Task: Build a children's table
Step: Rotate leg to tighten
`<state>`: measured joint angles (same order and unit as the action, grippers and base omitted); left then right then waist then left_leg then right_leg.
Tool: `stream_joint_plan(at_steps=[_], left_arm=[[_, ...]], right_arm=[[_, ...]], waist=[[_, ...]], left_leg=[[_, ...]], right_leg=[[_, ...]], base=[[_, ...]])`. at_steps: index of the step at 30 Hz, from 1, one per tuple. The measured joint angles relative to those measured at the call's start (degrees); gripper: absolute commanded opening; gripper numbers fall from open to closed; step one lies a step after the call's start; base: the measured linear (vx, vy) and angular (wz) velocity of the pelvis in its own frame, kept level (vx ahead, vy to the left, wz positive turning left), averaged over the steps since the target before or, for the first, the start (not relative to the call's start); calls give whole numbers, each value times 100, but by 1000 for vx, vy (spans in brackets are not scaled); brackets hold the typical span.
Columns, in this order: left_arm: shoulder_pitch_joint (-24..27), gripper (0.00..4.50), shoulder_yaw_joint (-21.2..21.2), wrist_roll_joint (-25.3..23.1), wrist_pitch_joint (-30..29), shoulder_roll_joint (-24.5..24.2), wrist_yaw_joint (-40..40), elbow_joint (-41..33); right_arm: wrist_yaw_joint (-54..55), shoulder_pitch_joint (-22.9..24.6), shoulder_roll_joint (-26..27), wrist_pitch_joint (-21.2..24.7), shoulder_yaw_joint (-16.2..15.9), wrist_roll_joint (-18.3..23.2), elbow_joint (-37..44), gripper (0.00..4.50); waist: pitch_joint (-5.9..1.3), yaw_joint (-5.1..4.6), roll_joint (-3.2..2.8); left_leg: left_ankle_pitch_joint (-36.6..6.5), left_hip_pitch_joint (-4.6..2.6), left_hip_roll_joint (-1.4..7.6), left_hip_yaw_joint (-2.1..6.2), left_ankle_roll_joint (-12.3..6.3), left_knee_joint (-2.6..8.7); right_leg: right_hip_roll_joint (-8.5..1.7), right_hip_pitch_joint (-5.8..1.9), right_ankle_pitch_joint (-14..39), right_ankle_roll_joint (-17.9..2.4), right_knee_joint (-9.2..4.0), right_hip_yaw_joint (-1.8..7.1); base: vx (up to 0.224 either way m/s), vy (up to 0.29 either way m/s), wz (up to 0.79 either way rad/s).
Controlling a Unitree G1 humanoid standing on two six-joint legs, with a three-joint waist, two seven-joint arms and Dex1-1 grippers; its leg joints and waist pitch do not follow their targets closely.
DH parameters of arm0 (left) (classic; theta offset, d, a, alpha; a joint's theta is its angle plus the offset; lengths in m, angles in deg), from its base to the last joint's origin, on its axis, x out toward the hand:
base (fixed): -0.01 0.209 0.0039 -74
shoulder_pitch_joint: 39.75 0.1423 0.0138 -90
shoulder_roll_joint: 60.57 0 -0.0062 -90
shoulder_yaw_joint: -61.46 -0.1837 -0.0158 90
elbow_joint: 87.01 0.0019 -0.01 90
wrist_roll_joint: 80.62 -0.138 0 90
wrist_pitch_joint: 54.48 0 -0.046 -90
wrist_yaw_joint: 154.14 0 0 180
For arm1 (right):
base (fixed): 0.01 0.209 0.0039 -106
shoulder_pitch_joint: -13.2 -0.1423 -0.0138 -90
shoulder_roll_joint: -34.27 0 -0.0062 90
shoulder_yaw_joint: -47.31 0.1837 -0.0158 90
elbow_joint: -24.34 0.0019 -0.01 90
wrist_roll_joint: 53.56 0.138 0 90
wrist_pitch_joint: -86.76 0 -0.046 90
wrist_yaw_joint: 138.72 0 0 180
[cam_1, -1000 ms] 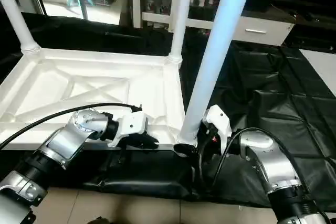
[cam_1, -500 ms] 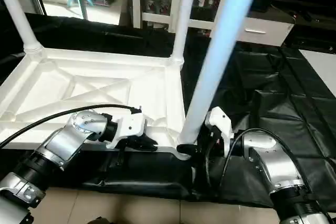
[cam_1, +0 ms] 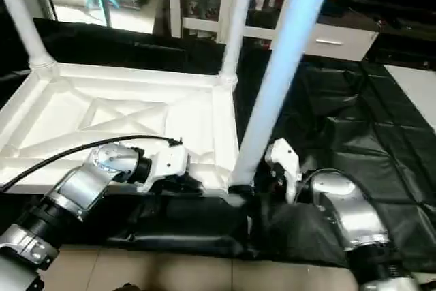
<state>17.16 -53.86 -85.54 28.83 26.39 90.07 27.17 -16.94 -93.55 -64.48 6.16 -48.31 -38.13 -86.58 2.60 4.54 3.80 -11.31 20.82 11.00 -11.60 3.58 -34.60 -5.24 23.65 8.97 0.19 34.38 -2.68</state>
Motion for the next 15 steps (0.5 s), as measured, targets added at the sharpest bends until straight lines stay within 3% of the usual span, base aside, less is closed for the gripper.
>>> stream_joint_plan(at_steps=[4, 6, 10, 15], left_arm=[[-419, 0, 212, -234, -513, 651, -1210, 728], [-530, 0, 223, -277, -680, 848, -1575, 888], [-885, 0, 450, -272, -1105, 1540, -2718, 1551], [-1127, 0, 591, -301, -1038, 1896, -3335, 2062]], right_arm=[[2001, -460, 862, 396, 453, -67, -496, 257], [2599, -622, 1044, 489, 545, -104, -619, 257], [4284, -1115, 1663, 436, 792, -411, -1108, 257], [5454, -1430, 2175, 183, 917, -696, -1482, 257]], waist=[[0, -193, -1], [1, -260, -1], [-6, -307, -6], [-21, -276, -30]], left_leg=[[1, 10, -5, 11, 3, -16], [2, 20, -7, 17, 3, -16], [2, 25, -10, 18, 3, -21], [1, 20, -8, 20, 3, 1]], right_leg=[[-1, 6, 9, 16, -14, -3], [-1, 15, 9, 16, -31, -8], [0, 28, -14, -4, -26, -7], [2, 28, -34, -30, -23, -13]], base=[[-41, 1, -2], [0, 0, 0], [0, 0, 0], [0, 0, 0]])
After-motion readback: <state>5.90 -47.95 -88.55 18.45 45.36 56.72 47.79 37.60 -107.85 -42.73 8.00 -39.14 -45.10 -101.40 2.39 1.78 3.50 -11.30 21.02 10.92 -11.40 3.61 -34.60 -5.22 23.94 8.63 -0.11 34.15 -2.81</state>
